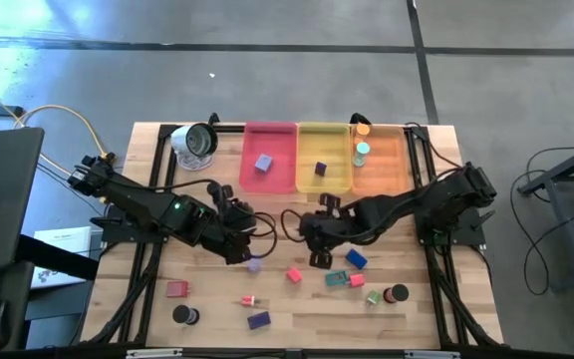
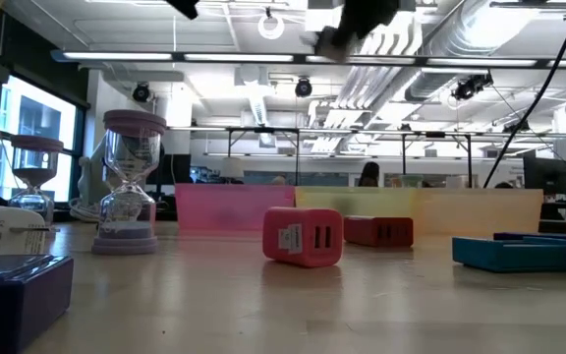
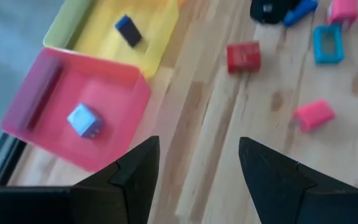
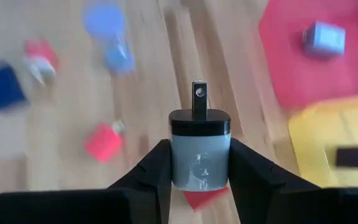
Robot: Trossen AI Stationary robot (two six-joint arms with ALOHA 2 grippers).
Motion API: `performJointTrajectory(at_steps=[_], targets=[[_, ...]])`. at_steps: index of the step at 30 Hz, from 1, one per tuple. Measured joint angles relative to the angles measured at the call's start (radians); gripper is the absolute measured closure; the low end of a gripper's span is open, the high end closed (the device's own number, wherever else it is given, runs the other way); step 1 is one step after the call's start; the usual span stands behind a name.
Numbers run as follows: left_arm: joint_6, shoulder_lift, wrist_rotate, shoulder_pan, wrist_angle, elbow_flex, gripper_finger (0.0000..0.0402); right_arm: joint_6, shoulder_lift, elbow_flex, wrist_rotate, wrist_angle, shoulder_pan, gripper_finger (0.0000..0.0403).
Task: Pick & Place Office items
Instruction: Put the white black charger adapter into the red bin
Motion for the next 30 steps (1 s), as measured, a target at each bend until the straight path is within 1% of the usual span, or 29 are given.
performJointTrajectory(at_steps=[3, 4, 7, 10, 14, 17, 22, 25, 27, 30], targets=[[-0.009, -0.005, -0.029, -0.016, 0.051, 0.000, 0.0190, 0.019, 0.000, 0.063, 0.011, 0.046, 0.000, 0.0291], [-0.012, -0.005, -0.056, -0.024, 0.062, 0.000, 0.0190, 0.023, 0.000, 0.076, 0.018, 0.071, 0.000, 0.0291], [-0.054, -0.015, -0.158, -0.045, 0.061, 0.000, 0.0190, 0.061, 0.000, 0.120, 0.036, 0.138, 0.000, 0.0291], [-0.055, -0.041, -0.277, -0.069, 0.057, 0.000, 0.0190, 0.077, -0.001, 0.163, 0.041, 0.192, 0.000, 0.0291], [0.036, -0.092, -0.448, -0.149, 0.077, 0.000, 0.0190, 0.076, 0.000, 0.183, 0.041, 0.296, 0.000, 0.0291], [0.130, -0.125, -0.538, -0.214, 0.122, 0.000, 0.0190, 0.046, 0.000, 0.186, 0.040, 0.374, 0.000, 0.0291], [0.309, -0.144, -0.563, -0.267, 0.193, 0.000, 0.0190, 0.023, 0.000, 0.186, 0.040, 0.389, -0.006, 0.0291], [0.412, -0.143, -0.541, -0.275, 0.199, 0.000, 0.0190, 0.018, 0.000, 0.186, 0.040, 0.389, -0.016, 0.0291], [0.449, -0.142, -0.519, -0.278, 0.200, 0.000, 0.0190, 0.015, 0.000, 0.186, 0.039, 0.389, -0.022, 0.0291], [0.457, -0.140, -0.509, -0.278, 0.204, 0.000, 0.0190, 0.014, 0.000, 0.186, 0.037, 0.389, -0.031, 0.0291]])
